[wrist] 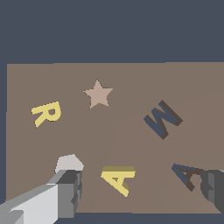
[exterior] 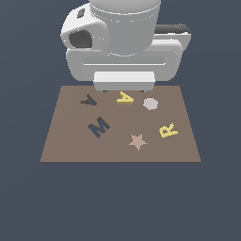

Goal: Insert a designated object into the corresponding slot on a board.

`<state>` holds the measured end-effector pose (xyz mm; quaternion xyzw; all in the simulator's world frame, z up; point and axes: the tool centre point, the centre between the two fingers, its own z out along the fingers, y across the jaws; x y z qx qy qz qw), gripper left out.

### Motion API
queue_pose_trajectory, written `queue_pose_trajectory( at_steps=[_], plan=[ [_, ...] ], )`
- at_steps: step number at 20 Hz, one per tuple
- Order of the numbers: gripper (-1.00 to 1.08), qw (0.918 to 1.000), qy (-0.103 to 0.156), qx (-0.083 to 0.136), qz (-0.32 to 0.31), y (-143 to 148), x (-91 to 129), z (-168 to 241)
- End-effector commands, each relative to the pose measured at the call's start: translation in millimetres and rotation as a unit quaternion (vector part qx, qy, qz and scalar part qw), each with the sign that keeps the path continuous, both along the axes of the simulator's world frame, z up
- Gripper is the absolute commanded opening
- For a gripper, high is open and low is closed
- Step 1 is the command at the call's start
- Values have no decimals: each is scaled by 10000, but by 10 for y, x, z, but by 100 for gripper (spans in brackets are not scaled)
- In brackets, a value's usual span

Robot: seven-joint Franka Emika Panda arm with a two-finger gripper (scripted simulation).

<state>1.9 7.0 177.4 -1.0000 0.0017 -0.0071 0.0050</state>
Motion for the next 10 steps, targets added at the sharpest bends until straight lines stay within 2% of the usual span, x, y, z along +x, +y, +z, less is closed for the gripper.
queue_pose_trajectory(
  at_steps=[1,10],
  plan=[
    [100,10000,0,0,0,0,0,0],
    [100,9995,1,-4,312,30,-28,-64]
  ],
)
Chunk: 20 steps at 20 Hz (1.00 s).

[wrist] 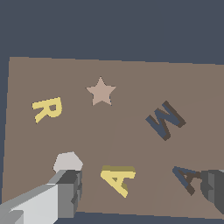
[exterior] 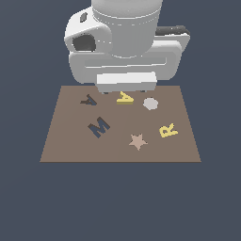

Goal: Insert a designated object into the corresponding slot on a board.

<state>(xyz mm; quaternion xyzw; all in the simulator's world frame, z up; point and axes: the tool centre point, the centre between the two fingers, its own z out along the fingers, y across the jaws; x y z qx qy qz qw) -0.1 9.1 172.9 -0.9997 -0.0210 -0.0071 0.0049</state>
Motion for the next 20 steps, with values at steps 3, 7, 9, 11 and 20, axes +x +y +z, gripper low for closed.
queue_pose_trajectory(
  at_steps=[3,7,9,11,20],
  plan=[
    [100,9995,3,-4,328,31,-32,-68],
    [100,9971,5,-9,759,67,-76,-156],
    [100,9948,6,-12,1021,87,-104,-210],
    [100,9914,7,-15,1312,108,-137,-269],
    [100,9551,14,-34,2961,185,-345,-614]
  ],
)
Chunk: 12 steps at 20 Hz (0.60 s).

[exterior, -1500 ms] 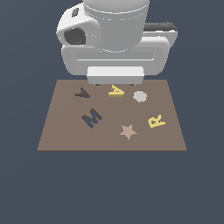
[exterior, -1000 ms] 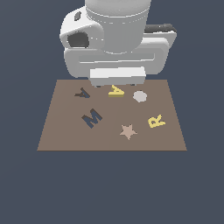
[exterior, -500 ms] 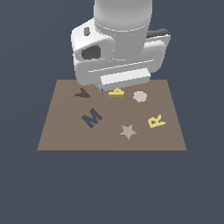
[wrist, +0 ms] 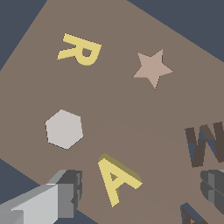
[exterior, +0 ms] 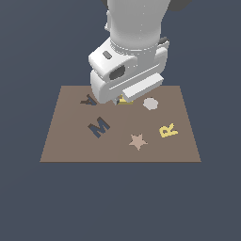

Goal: Insert a designated object into the corresponding slot on a board.

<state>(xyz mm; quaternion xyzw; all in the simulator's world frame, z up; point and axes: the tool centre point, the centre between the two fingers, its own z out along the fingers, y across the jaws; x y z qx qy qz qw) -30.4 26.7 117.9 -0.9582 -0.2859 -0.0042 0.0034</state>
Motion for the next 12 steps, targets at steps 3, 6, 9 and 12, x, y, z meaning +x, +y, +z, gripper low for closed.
queue_pose_trajectory(
  at_steps=[3,6,9,12],
  plan=[
    [100,9958,4,-10,916,18,-120,-187],
    [100,9895,6,-16,1446,17,-191,-297],
    [100,9817,7,-23,1906,9,-252,-393],
    [100,9733,9,-28,2297,-3,-303,-476]
  ],
)
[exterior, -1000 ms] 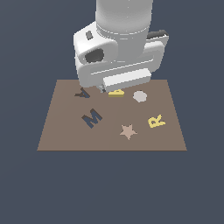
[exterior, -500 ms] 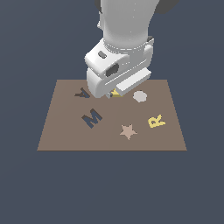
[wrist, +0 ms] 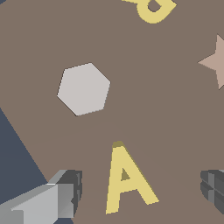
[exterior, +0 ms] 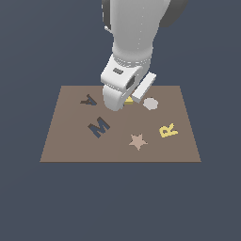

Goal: Insert a designated object into the corresponding slot on a board.

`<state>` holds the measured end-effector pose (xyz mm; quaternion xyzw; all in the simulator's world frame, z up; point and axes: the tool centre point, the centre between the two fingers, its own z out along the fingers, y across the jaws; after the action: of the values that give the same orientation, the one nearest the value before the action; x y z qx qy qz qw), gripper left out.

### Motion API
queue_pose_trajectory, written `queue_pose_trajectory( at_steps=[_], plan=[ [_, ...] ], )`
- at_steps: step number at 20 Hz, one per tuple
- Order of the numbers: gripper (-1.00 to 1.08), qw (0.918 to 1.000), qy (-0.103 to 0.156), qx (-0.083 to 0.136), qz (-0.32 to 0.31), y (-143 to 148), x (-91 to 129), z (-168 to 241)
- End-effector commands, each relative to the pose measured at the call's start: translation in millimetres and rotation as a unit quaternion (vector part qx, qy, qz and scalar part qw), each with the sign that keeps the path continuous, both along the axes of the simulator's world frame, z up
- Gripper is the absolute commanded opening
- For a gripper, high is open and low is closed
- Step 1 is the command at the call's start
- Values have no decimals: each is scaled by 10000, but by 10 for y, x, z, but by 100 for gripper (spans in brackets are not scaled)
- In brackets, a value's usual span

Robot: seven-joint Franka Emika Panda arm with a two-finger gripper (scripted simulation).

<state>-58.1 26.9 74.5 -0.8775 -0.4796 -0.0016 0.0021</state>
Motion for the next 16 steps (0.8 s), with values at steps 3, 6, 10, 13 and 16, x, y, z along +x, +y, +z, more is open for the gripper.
queue_pose_trajectory(
  at_steps=[3,6,10,13,16],
  plan=[
    [100,9985,-1,-8,548,-20,-67,-111],
    [100,9967,0,-13,813,-36,-99,-166],
    [100,9944,0,-19,1057,-52,-127,-218],
    [100,9933,1,-22,1157,-61,-138,-240],
    [100,9930,1,-24,1183,-66,-139,-246]
  ],
)
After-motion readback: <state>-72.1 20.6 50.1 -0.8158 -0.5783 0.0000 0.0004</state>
